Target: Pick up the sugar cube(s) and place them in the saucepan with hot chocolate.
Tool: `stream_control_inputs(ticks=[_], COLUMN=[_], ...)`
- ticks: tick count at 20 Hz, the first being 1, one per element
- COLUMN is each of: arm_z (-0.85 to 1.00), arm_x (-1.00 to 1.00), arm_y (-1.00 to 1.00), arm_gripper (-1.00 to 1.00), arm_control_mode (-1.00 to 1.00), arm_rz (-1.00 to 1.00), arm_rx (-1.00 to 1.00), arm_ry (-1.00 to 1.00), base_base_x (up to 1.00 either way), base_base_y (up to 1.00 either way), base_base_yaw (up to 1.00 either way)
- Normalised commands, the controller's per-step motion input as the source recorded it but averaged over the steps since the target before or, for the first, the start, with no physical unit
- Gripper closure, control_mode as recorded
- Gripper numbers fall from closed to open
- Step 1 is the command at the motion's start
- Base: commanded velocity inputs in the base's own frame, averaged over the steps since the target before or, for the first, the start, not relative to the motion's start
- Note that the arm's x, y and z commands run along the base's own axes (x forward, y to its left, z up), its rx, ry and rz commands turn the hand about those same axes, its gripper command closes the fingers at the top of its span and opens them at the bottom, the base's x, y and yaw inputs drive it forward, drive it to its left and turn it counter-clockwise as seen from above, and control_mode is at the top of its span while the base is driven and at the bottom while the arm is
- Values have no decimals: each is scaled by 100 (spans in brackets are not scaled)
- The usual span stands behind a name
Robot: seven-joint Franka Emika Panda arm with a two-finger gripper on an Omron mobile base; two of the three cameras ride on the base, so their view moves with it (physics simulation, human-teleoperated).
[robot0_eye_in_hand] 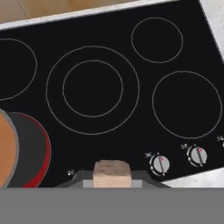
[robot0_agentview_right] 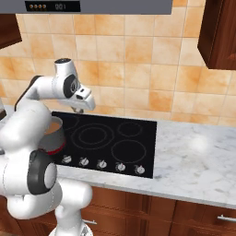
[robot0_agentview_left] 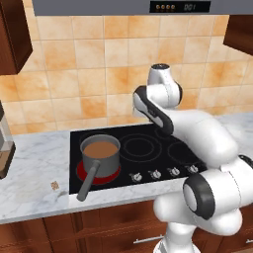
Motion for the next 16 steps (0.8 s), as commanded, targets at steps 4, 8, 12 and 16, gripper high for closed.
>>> stream_control_inputs(ticks=[4, 8, 12, 16], arm_z=[-4, -17, -64, -71], arm_x=[26, 26, 39, 30], arm_y=[100, 100, 100, 93], arm_gripper=[100, 100, 100, 100], arm_control_mode=[-100, -100, -100, -100], arm_rz=[5, 9, 18, 28], arm_rx=[-16, 0, 6, 6], arm_ry=[11, 8, 11, 12], base_base_x=[0, 0, 0, 0], base_base_y=[0, 0, 0, 0], base_base_yaw=[0, 0, 0, 0])
